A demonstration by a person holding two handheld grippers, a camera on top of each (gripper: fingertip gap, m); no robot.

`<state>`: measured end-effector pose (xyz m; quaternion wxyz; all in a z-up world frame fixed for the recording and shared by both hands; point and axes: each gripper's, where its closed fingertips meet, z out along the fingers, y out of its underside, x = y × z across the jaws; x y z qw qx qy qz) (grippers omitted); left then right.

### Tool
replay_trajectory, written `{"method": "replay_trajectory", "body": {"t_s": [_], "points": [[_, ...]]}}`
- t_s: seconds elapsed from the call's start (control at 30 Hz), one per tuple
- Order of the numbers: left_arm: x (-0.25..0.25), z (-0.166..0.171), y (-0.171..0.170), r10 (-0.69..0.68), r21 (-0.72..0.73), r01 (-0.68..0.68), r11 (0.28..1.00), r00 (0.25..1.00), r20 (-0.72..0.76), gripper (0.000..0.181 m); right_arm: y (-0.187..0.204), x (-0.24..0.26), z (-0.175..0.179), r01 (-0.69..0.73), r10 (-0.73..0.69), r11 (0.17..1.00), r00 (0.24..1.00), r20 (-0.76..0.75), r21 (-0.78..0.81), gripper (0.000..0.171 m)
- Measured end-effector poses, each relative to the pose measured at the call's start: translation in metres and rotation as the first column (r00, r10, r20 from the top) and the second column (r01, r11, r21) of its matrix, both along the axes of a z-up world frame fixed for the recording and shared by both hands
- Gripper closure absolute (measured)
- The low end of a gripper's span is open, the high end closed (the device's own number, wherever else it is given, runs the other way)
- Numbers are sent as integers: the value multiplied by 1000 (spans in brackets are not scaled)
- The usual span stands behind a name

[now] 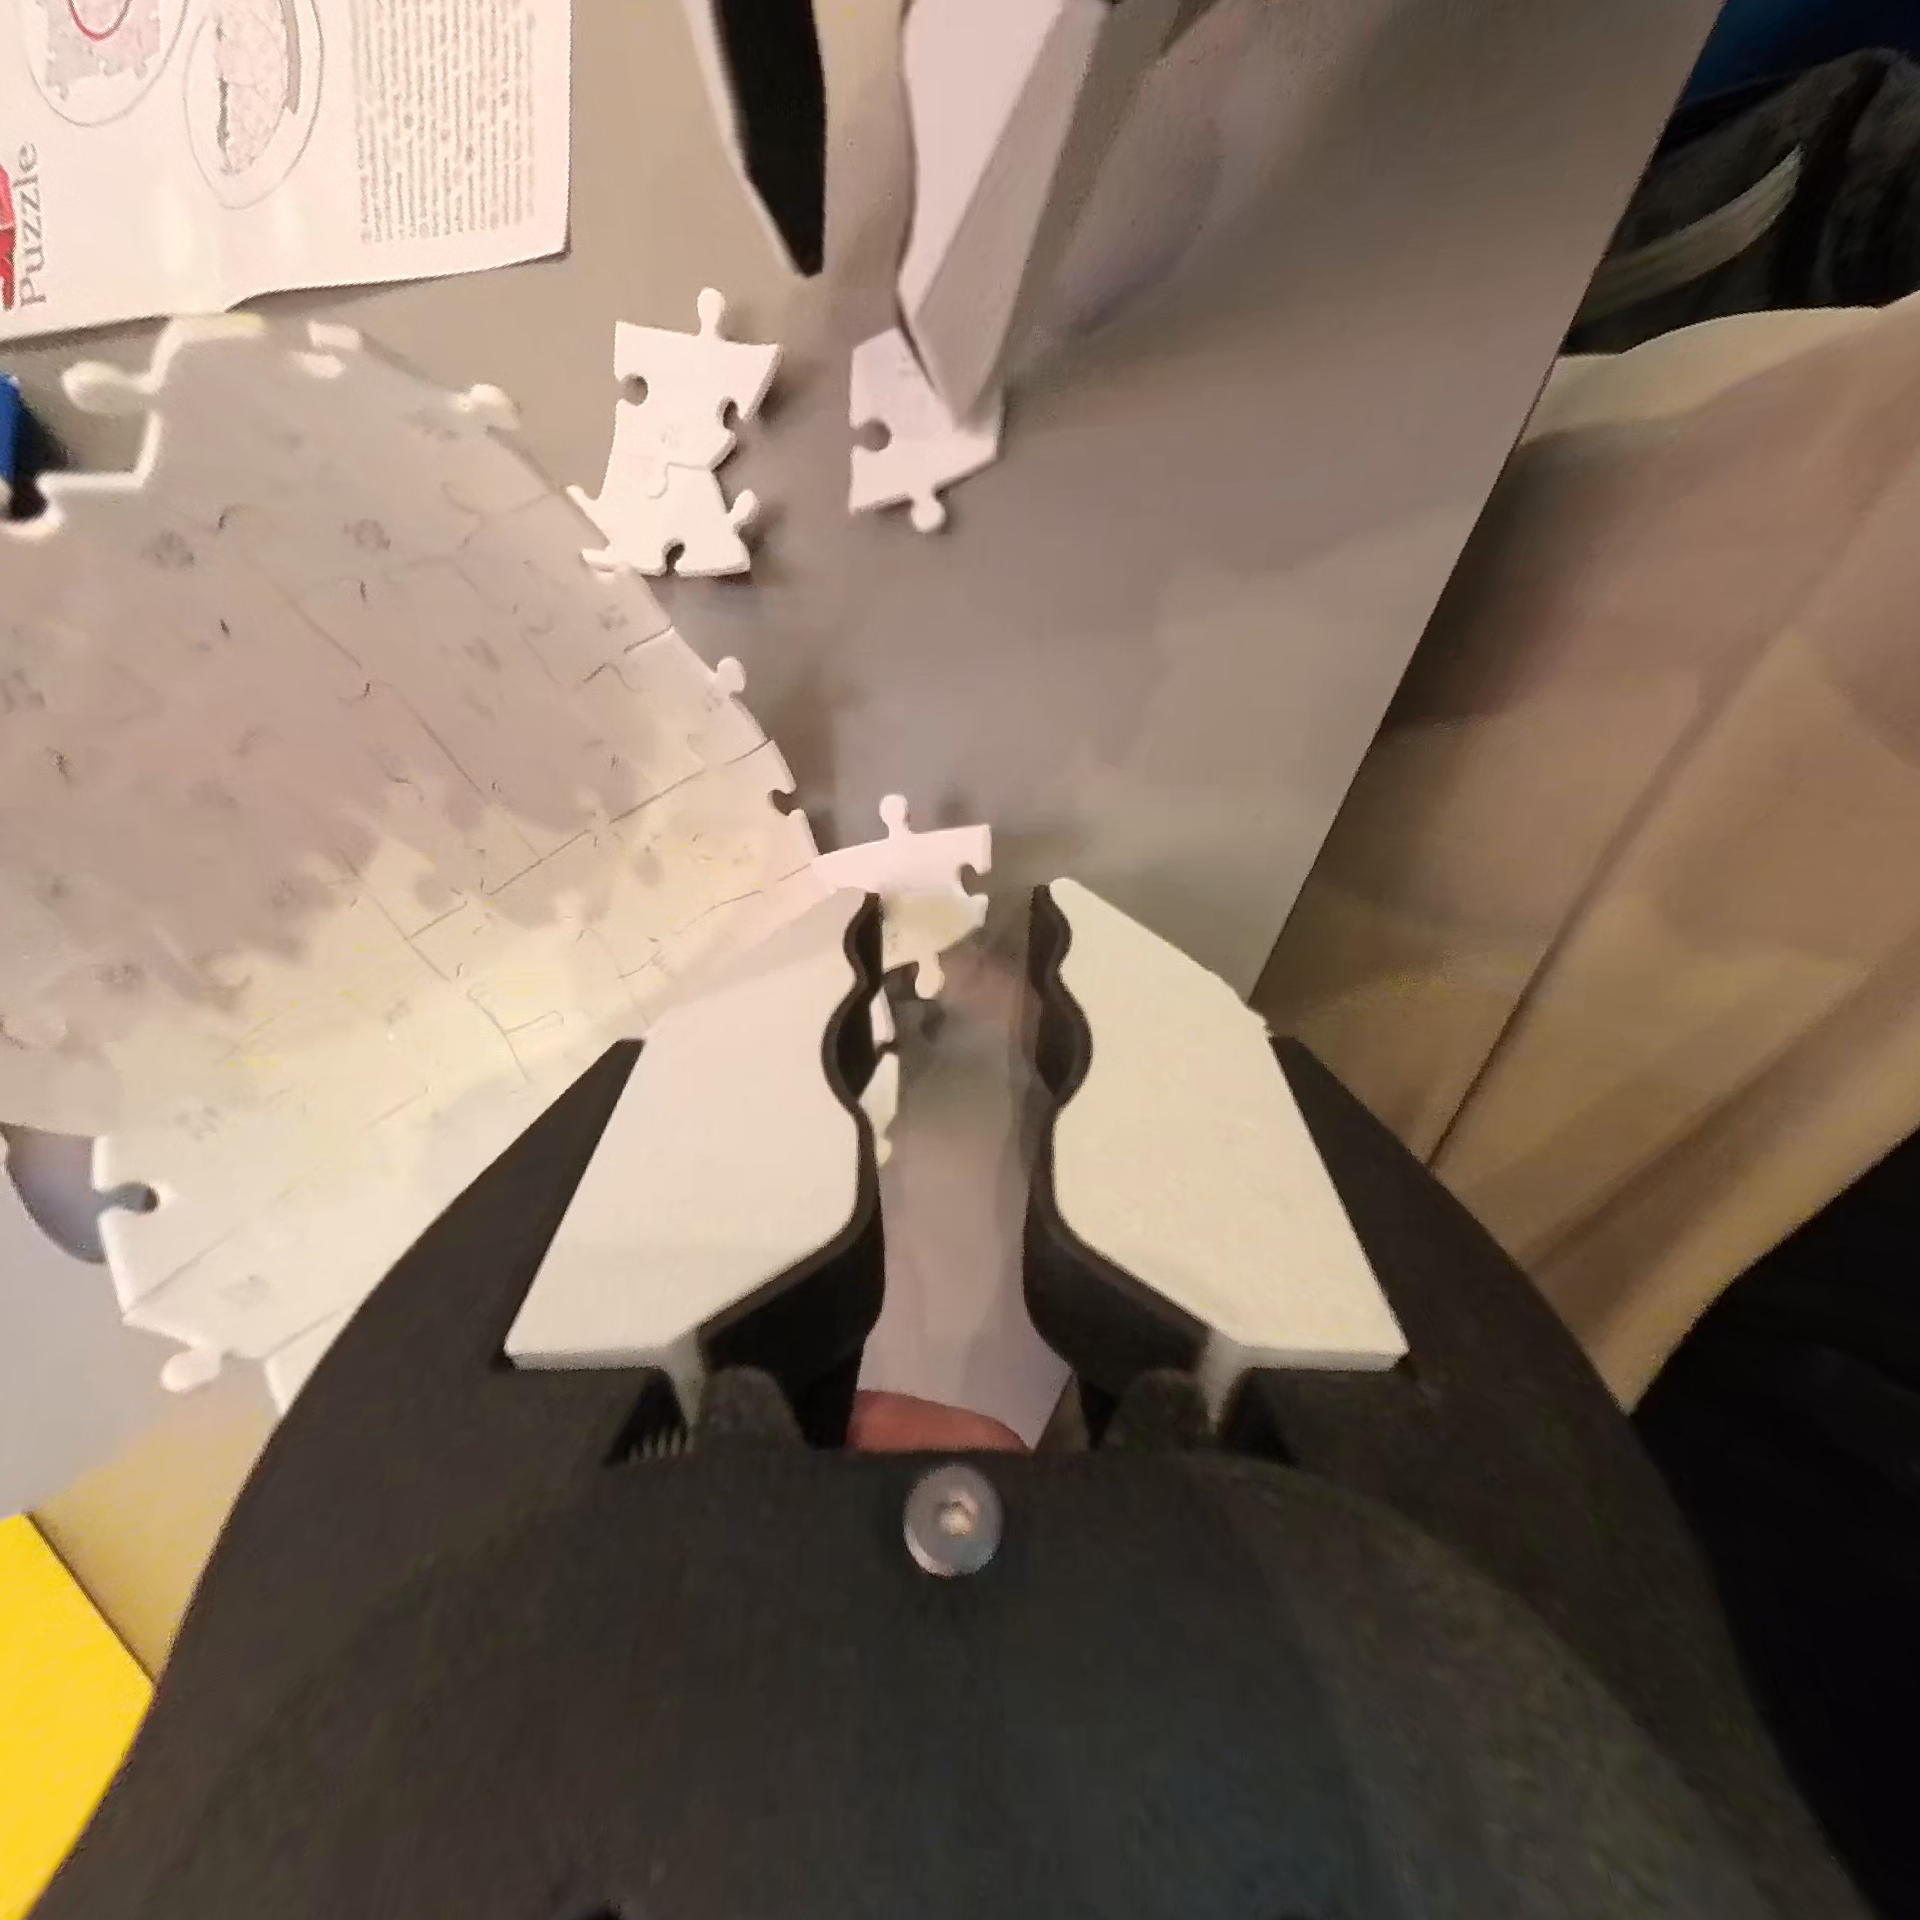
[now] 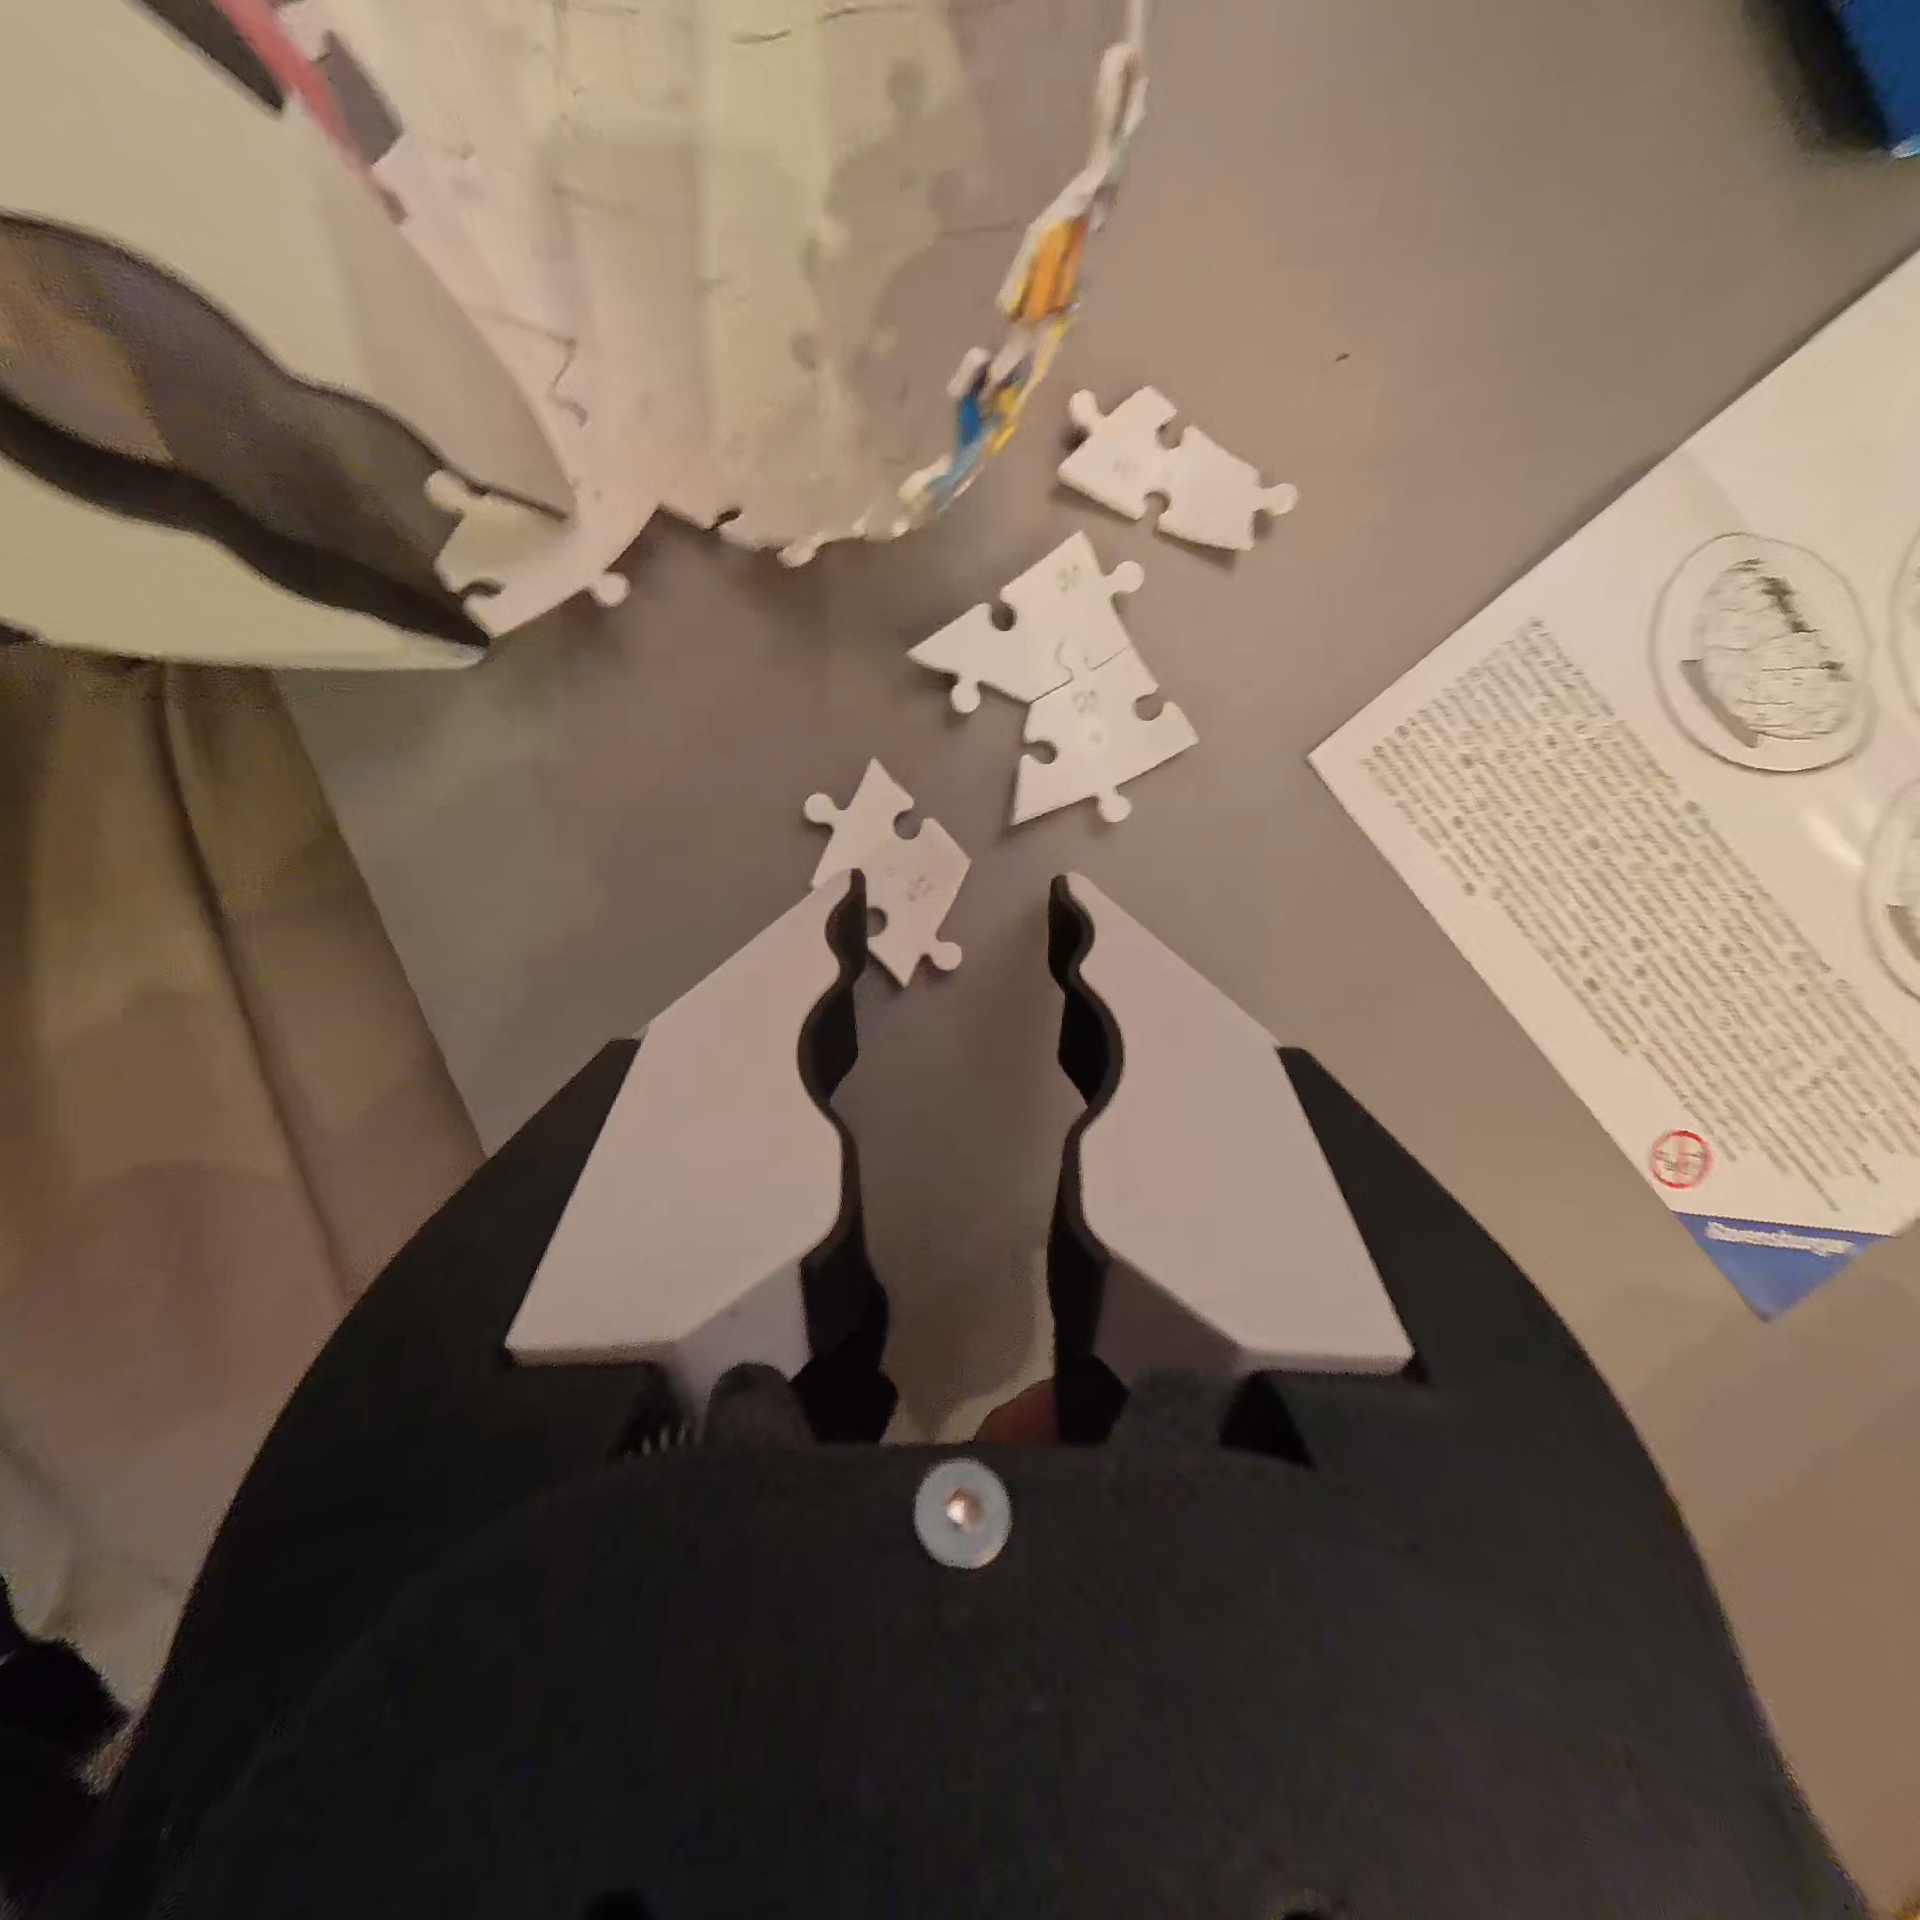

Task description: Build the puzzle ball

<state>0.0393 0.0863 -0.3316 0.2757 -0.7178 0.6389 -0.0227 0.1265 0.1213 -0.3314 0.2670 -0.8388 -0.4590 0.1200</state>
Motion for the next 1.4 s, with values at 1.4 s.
{"method": "replay_trajectory", "body": {"t_s": [1.4], "points": [[-17, 18, 9, -27, 99, 11, 995, 987, 160, 126, -27, -70, 56, -178, 204, 972, 964, -172, 156, 149]]}}
